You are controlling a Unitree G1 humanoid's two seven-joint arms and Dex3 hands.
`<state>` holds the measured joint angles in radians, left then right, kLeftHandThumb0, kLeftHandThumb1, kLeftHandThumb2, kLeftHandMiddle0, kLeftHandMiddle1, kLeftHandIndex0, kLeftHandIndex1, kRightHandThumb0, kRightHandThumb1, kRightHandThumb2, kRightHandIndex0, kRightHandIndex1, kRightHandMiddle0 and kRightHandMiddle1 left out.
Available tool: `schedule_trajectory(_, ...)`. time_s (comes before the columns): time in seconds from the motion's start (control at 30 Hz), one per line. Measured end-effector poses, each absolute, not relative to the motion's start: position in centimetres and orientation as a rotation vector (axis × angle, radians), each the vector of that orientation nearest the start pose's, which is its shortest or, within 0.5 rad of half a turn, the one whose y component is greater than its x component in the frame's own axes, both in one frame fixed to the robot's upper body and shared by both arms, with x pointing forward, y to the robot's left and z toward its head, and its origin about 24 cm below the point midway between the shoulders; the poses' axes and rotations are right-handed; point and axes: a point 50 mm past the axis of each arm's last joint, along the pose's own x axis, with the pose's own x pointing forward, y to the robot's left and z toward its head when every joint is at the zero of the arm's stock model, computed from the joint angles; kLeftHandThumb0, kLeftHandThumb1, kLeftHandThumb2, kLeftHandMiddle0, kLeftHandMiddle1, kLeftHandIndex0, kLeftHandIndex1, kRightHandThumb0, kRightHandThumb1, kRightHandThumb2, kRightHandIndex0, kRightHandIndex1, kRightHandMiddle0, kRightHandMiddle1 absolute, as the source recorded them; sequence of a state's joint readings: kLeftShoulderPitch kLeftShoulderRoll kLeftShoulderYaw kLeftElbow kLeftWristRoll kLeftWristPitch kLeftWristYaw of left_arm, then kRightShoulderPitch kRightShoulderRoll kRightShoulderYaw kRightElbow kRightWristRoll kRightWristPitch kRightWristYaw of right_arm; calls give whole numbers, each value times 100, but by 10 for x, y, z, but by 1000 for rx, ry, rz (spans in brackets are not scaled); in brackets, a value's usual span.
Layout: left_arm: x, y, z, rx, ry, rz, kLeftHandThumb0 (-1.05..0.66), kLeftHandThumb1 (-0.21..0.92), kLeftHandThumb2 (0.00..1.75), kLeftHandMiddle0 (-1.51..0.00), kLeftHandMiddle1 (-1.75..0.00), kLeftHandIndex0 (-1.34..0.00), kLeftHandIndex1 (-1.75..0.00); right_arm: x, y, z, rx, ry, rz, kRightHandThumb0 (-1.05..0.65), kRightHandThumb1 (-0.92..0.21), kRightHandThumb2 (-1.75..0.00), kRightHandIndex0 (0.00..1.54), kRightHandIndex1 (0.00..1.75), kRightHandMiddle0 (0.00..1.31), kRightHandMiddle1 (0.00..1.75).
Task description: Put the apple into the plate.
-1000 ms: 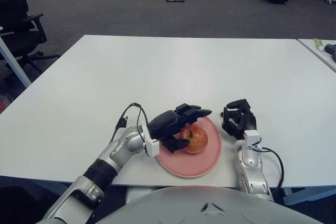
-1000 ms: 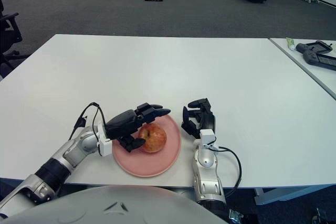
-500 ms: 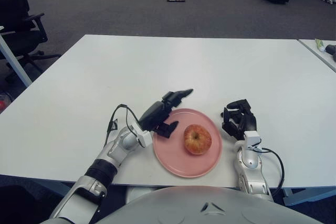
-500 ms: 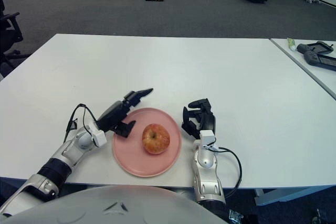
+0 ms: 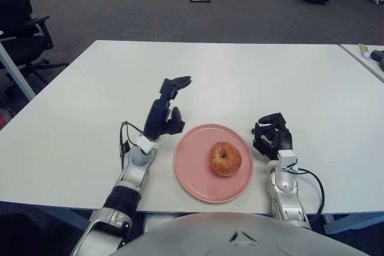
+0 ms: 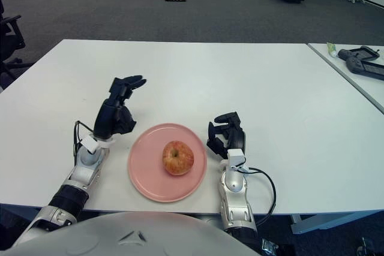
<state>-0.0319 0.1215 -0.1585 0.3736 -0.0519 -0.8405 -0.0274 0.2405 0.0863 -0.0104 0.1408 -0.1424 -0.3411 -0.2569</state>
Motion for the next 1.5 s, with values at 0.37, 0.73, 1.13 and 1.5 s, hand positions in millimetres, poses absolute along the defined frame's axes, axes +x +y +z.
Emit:
schedule_trajectory(0.37, 233, 146, 26, -13, -311, 115, -63, 92, 102, -32, -125, -16, -174, 194, -157, -10, -66, 18, -303, -38, -67, -88, 61, 141, 35, 175)
schedule_trajectory(0.73, 233, 155, 3, 39, -184, 248, -43, 86, 74, -45, -153, -23, -175, 195, -157, -9, -64, 16, -301, -38, -66, -88, 59, 140, 35, 175)
schedule_trajectory(1.13, 234, 156, -2, 48, -156, 259, -39, 66, 89, -70, -174, -36, -175, 195, -157, -10, -65, 18, -302, -38, -67, -87, 59, 140, 34, 175)
schedule_trajectory(1.5, 239, 153, -7, 35, -132, 243, -40, 60, 96, -78, -175, -39, -175, 195, -157, -10, -64, 20, -304, -38, -68, -86, 60, 140, 34, 175)
